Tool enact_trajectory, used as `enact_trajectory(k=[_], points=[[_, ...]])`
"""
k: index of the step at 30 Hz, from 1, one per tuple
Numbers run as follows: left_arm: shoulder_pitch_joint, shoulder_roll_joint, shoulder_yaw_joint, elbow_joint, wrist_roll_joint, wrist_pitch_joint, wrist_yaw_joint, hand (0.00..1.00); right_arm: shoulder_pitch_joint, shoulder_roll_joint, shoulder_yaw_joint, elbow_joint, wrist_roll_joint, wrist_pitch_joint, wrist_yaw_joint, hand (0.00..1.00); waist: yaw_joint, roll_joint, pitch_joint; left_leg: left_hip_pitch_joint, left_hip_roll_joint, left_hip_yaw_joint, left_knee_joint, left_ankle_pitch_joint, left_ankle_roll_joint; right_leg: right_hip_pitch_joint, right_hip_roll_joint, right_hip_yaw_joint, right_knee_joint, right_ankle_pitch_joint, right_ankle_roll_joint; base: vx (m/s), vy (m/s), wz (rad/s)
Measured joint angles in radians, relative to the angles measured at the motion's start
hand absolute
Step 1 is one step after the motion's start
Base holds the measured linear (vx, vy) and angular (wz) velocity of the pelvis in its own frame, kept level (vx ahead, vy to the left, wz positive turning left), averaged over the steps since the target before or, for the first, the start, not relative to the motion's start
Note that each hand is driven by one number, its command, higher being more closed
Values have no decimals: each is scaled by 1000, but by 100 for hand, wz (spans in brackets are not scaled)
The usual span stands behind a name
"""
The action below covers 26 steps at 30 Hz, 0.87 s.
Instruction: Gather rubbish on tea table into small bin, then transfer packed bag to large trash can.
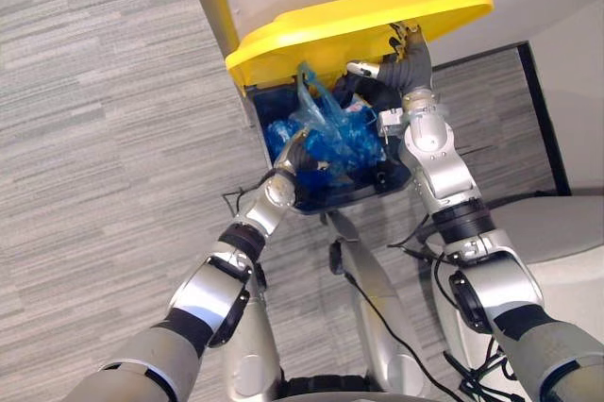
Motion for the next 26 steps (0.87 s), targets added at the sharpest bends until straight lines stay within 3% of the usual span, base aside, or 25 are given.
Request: enact_trajectory(k=[7, 8, 13, 14, 15, 16, 17, 20, 21, 22, 24, 26], points=[[321, 35, 68, -202, -149, -66, 1, 0, 187, -10, 10, 8, -47, 0, 26, 0, 35, 1, -2, 201, -32, -22, -105, 51, -11, 185, -28, -33, 6, -38, -6, -21, -14, 30], [398, 38, 93, -232, -166, -75, 1, 0, 250, -9, -6, 2, -52, 0, 36, 0, 55, 0, -3, 242, -54, -23, -122, 58, -11, 211, -42, -28, 20, -46, -6, -84, 46, 27], [779, 66, 290, -321, -230, -95, -21, 0, 496, -6, -27, -15, -112, -21, 97, 0, 91, -6, -11, 351, -140, 47, -147, 83, 48, 288, -123, 4, 13, -53, 18, -204, 113, -13], [868, 73, 342, -321, -261, -95, -32, 0, 565, -7, -28, -15, -127, -22, 121, 0, 113, -10, -23, 371, -138, 75, -171, 94, 77, 284, -152, -18, 35, -100, 36, -227, 82, -42], [909, 71, 365, -320, -274, -93, -41, 0, 598, -6, -30, -16, -134, -22, 133, 0, 113, -10, -32, 372, -135, 86, -179, 102, 82, 261, -165, -35, 90, -120, 10, -290, 57, -32], [972, 75, 414, -307, -294, -91, -50, 0, 676, -5, -47, -15, -155, -22, 158, 0, 108, -2, -56, 372, -133, 88, -202, 127, 82, 219, -186, -35, 277, -147, -32, -178, -33, 10], [1018, 75, 464, -288, -304, -85, -61, 0, 761, -5, -67, -15, -164, -21, 178, 0, 105, -4, -89, 377, -133, 83, -249, 161, 74, 205, -199, -35, 463, -188, -48, -190, -99, 25], [1112, 77, 533, -291, -308, -81, -91, 0, 919, -4, -111, -12, -205, -26, 228, 0, 93, -32, -166, 387, -154, 52, -371, 229, 56, 297, -238, -26, 678, -330, -19, 32, -175, 43], [1136, 82, 546, -296, -308, -80, -99, 0, 953, -5, -128, -11, -216, -32, 236, 0, 80, -51, -180, 366, -169, 34, -374, 232, 49, 349, -246, -19, 621, -406, 34, 7, -218, 59], [1146, 71, 553, -298, -306, -73, -114, 0, 987, -5, -166, 8, -236, -35, 244, 0, 73, -57, -194, 335, -184, -2, -379, 250, 10, 416, -231, -39, 485, -518, 67, -22, -205, 51], [1149, 21, 548, -304, -304, -67, -135, 0, 1015, -13, -203, 75, -246, -29, 243, 0, 81, -17, -238, 340, -156, -44, -477, 292, 8, 448, -174, -83, 332, -476, 8, 17, -135, 18], [1174, 4, 548, -314, -301, -69, -150, 0, 1046, -5, -204, 90, -277, -36, 241, 0, 88, -37, -297, 365, -148, -30, -604, 381, 10, 444, -170, -109, 262, -426, -10, 71, -59, -12]])
